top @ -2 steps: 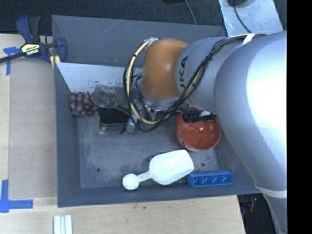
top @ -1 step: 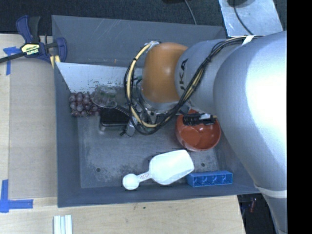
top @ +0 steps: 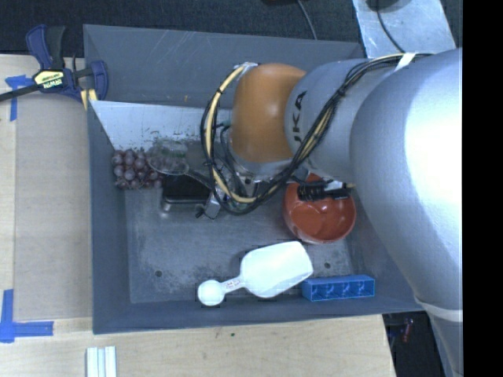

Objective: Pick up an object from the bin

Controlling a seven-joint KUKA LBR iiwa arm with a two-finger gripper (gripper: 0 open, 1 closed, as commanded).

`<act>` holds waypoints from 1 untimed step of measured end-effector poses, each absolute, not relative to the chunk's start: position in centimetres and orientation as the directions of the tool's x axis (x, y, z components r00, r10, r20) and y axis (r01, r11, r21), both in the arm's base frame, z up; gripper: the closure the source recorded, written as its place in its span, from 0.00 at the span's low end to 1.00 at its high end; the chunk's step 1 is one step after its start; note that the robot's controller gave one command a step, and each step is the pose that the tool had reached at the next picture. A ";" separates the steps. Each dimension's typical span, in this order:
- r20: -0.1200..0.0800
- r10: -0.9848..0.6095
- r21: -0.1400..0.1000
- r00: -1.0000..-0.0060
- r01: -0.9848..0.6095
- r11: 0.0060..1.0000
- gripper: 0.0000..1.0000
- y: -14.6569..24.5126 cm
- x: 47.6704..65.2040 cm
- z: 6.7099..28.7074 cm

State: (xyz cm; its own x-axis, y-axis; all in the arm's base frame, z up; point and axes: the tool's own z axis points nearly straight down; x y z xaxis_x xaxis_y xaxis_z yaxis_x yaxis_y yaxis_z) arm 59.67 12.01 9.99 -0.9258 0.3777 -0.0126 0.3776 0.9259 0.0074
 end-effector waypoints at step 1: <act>-0.018 0.221 0.006 -0.975 0.221 0.975 1.00 12.5 56.8 13.8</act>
Offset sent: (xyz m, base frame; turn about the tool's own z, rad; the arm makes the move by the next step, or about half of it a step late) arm -0.0076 -0.0063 0.0247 -0.0296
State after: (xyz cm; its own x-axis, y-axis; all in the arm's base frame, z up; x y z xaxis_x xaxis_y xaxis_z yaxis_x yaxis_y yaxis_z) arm 56.79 12.52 13.80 -0.9752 0.2206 -0.0181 0.2205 0.9754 0.0059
